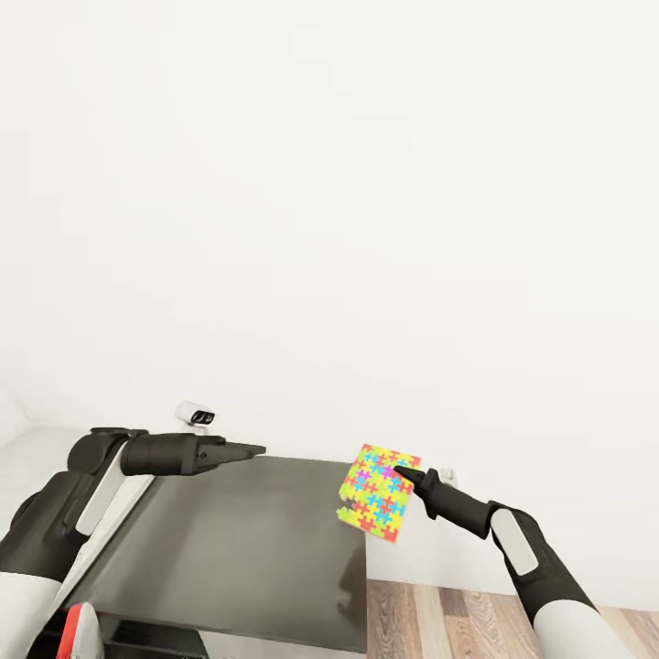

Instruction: Put all the toys in the child's room - the three board games (two on the bed and one on the table), the two jigsaw puzzles on the table, and the tennis ball on the table - inside the toy box on the table in the child's room.

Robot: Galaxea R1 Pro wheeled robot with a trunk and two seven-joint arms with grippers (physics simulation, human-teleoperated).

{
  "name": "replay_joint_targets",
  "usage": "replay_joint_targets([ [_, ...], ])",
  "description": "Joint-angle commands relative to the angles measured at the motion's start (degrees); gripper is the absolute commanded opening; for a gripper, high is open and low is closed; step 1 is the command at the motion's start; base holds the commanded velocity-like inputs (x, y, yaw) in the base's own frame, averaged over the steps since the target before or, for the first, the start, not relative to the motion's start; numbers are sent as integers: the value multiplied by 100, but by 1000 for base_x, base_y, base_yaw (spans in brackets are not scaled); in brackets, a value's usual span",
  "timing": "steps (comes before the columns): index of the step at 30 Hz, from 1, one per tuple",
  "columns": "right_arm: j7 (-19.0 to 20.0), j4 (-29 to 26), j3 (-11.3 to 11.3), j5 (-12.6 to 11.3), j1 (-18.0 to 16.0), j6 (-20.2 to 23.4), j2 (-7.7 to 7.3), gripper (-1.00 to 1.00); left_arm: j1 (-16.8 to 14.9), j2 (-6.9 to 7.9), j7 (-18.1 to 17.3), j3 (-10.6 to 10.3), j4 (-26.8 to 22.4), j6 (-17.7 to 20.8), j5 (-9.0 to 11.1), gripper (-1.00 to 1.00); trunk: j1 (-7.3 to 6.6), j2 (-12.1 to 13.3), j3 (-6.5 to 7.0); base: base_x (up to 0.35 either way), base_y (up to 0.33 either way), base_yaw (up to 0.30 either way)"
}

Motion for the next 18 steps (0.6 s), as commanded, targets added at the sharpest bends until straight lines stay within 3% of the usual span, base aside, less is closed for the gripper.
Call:
replay_joint_targets([
  [1,18,-1,-24,14,-2,29,1,-100,-7,2,-15,-12,3,60,10,100,-21,34,15,0,0,238],
  [18,319,-1,-40,28,5,12,1,-100,-7,-13,-15,-52,3,60,-27,100,-394,716,418,0,0,241],
])
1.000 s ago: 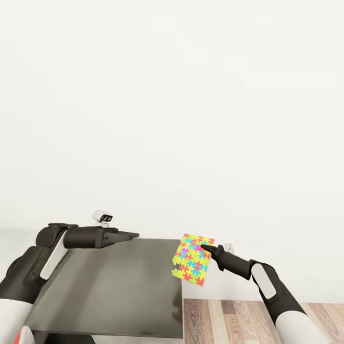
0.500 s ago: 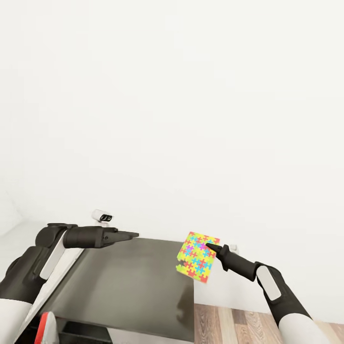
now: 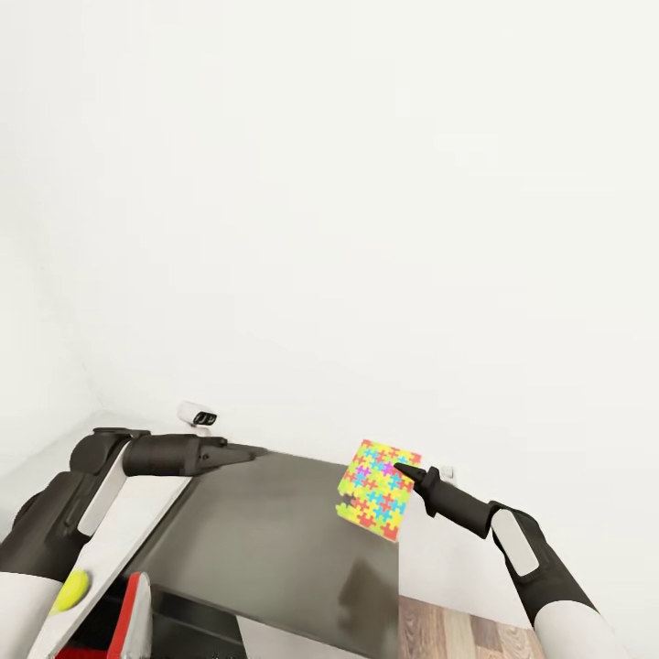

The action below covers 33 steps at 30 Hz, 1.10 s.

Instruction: Put all the toys in the child's room - the three board games (two on the bed and one on the table), the two jigsaw puzzles on the table, and the tennis ball on the table - inside the toy box on the table in the child's room.

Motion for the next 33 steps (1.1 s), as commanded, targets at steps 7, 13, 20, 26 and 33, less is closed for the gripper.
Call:
replay_joint_targets([
  [7,23,-1,-14,10,-4,27,1,-100,-8,-9,-14,-16,3,60,2,100,-152,273,152,0,0,247],
  [13,24,-1,-14,9,-4,27,1,-100,-8,-11,-14,-23,3,60,0,100,-283,513,287,0,0,260],
  [20,24,-1,-14,7,-4,27,-5,-100,-8,-12,-10,-26,3,60,-2,100,-437,794,444,0,0,265],
  [26,72,-1,-14,11,-4,25,-7,-100,-8,-12,-9,-30,3,60,-8,100,-525,955,543,0,0,265],
  [33,84,-1,-14,13,-4,19,-8,-100,-8,-12,-7,-33,3,60,-9,100,-525,955,574,0,0,266],
])
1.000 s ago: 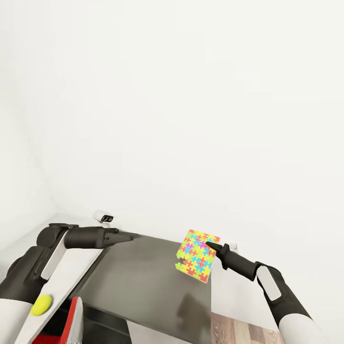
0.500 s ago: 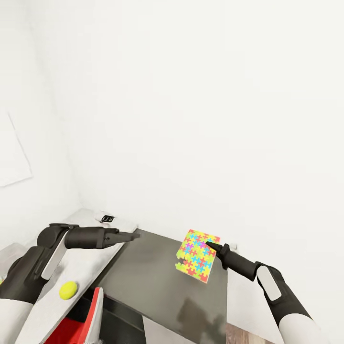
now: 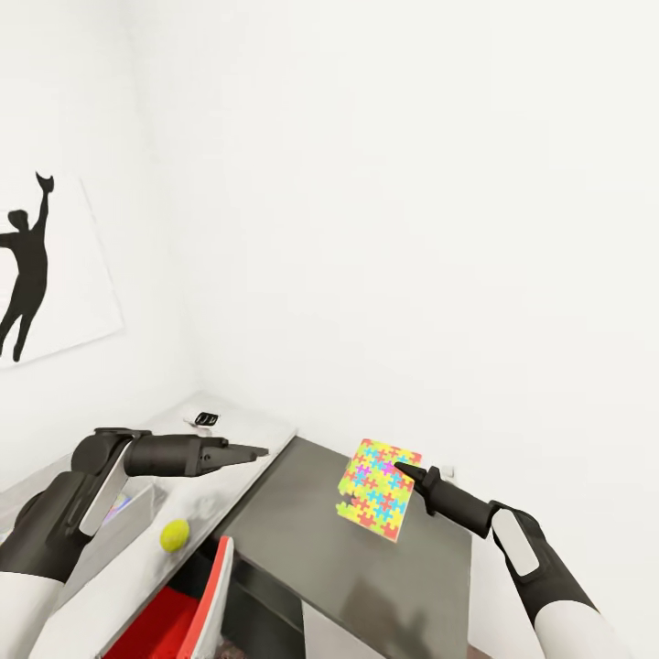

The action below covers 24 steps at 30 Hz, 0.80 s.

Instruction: Put all the toys in the child's room - the three board games (two on the bed and one on the table), the two jigsaw puzzles on the table, and the tennis ball on the table - inside the toy box on the table in the child's room.

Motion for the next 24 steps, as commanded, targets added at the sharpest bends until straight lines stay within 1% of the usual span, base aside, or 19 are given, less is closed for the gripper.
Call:
replay_joint_targets([
  [1,17,0,-14,-1,-1,31,1,-100,-5,3,-14,-11,4,60,13,100,2,-4,2,0,0,267],
  [20,18,0,-9,2,-1,23,1,-100,-5,6,-14,-10,4,60,11,100,2,-4,65,0,0,272],
  [24,18,0,-11,0,-1,22,1,-100,-5,2,-14,-12,4,60,10,100,2,-4,67,0,0,134],
])
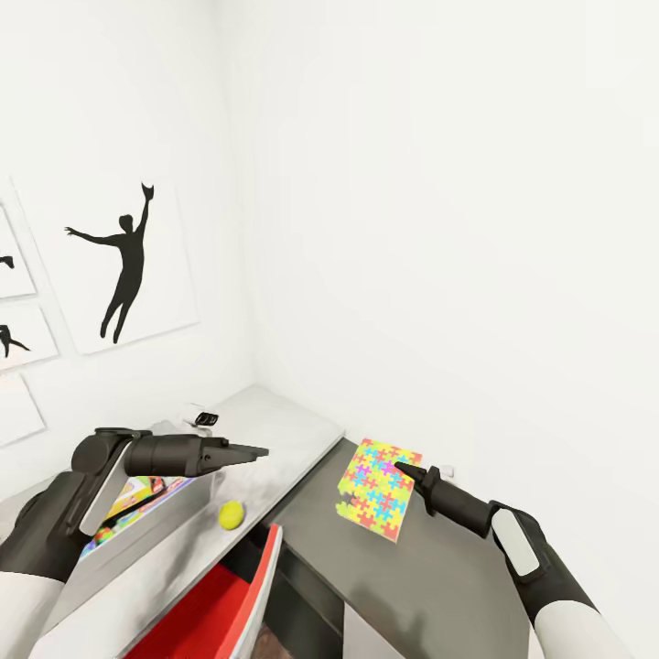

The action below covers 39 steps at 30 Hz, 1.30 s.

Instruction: Put all the toys in the child's room - the three board games (two on the bed and one on the table), the two jigsaw puzzles on the table, and the tennis ball on the table - inside the toy box on the table in the child's room.

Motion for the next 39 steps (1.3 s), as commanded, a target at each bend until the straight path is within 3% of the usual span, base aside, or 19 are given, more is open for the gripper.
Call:
replay_joint_targets([
  [1,17,0,-15,4,-2,28,2,-100,-3,5,-14,-11,2,60,14,100,2,-4,-2,0,0,47],
  [16,17,-10,-14,10,-2,28,2,-100,-3,27,-14,5,2,60,15,100,2,-4,-2,0,0,22],
  [39,17,-16,10,4,-2,31,6,-100,-3,46,-33,33,2,60,64,100,2,-4,-2,0,0,276],
])
